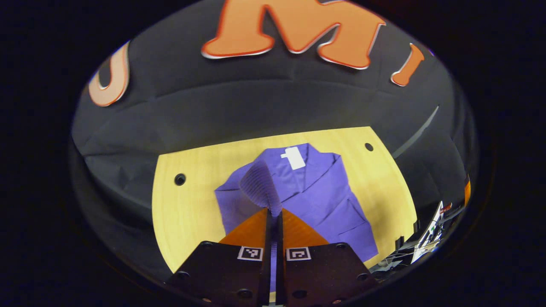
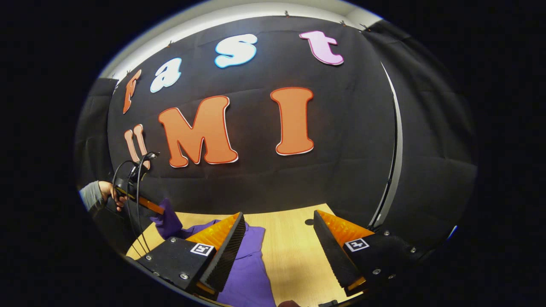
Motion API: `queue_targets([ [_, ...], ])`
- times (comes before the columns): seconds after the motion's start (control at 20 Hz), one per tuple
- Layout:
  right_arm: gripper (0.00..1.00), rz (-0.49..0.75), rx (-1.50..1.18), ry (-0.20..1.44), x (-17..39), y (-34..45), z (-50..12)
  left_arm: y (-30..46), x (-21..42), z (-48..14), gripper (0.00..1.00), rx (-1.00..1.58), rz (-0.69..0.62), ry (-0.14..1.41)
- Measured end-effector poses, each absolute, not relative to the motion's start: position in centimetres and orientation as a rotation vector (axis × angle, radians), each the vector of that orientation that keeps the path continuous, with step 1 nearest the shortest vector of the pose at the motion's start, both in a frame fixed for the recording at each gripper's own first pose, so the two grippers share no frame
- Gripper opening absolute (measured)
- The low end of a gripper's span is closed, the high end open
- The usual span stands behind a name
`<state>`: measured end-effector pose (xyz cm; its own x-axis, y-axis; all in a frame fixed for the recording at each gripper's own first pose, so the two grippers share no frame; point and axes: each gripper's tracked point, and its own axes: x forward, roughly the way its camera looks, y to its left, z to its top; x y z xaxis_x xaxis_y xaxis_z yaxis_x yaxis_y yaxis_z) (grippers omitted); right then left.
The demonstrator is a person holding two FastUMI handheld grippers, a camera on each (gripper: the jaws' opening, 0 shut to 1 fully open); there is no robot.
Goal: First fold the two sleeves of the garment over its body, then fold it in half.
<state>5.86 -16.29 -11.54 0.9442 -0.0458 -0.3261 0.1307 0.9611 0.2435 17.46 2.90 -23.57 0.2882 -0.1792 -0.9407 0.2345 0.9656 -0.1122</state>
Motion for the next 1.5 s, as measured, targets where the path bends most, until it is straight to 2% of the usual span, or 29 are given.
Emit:
queue_targets([
  [0.05,1.00,-0.098,0.274,0.332,5.6,-17.0,-12.2,0.8,17.8,-23.6,0.06,0.056,-0.299,1.244],
  [0.1,0.95,-0.110,0.280,0.342,5.4,-17.9,-12.8,-1.2,18.2,-23.9,0.06,0.065,-0.321,1.244],
  [0.2,0.95,-0.125,0.299,0.347,4.9,-19.3,-13.4,-4.8,18.6,-24.2,0.06,0.073,-0.360,1.249],
  [0.25,1.00,-0.126,0.308,0.344,4.8,-19.7,-13.6,-6.4,18.7,-24.5,0.06,0.076,-0.376,1.252],
  [0.3,0.95,-0.131,0.312,0.347,4.7,-20.2,-13.8,-7.9,18.6,-25.0,0.06,0.073,-0.390,1.261],
  [0.5,0.95,-0.139,0.312,0.360,4.2,-22.0,-14.9,-12.7,19.3,-26.7,0.07,0.069,-0.419,1.249],
  [0.7,0.95,-0.124,0.324,0.385,4.5,-22.3,-16.1,-16.7,19.0,-26.4,0.34,-0.015,-0.478,1.191],
  [0.75,0.95,-0.122,0.323,0.391,4.6,-22.4,-16.3,-17.0,19.0,-25.7,0.44,-0.028,-0.492,1.170],
  [0.8,0.95,-0.111,0.323,0.395,4.9,-22.3,-16.4,-16.8,19.0,-25.0,0.48,-0.027,-0.492,1.147],
  [0.85,0.95,-0.104,0.321,0.399,5.2,-22.0,-16.6,-16.4,19.1,-24.3,0.55,-0.025,-0.488,1.118],
  [0.9,0.95,-0.090,0.320,0.401,5.6,-21.7,-16.7,-15.9,19.1,-23.7,0.57,-0.019,-0.479,1.091],
  [0.95,0.95,-0.078,0.317,0.406,5.9,-21.2,-16.9,-15.1,19.2,-22.8,0.67,-0.017,-0.471,1.052],
  [1.0,0.95,-0.062,0.313,0.410,6.3,-20.6,-17.0,-14.1,19.3,-21.8,0.72,-0.012,-0.454,1.011],
  [1.05,0.95,-0.044,0.308,0.413,6.7,-20.0,-17.1,-13.2,19.5,-20.8,0.84,-0.010,-0.438,0.964],
  [1.15,0.95,-0.010,0.290,0.417,7.3,-18.7,-17.1,-11.0,19.3,-18.5,0.95,-0.001,-0.387,0.877],
  [1.5,0.96,0.101,0.233,0.469,8.0,-13.2,-18.4,-0.8,15.1,-11.8,0.98,0.094,-0.159,0.602],
])
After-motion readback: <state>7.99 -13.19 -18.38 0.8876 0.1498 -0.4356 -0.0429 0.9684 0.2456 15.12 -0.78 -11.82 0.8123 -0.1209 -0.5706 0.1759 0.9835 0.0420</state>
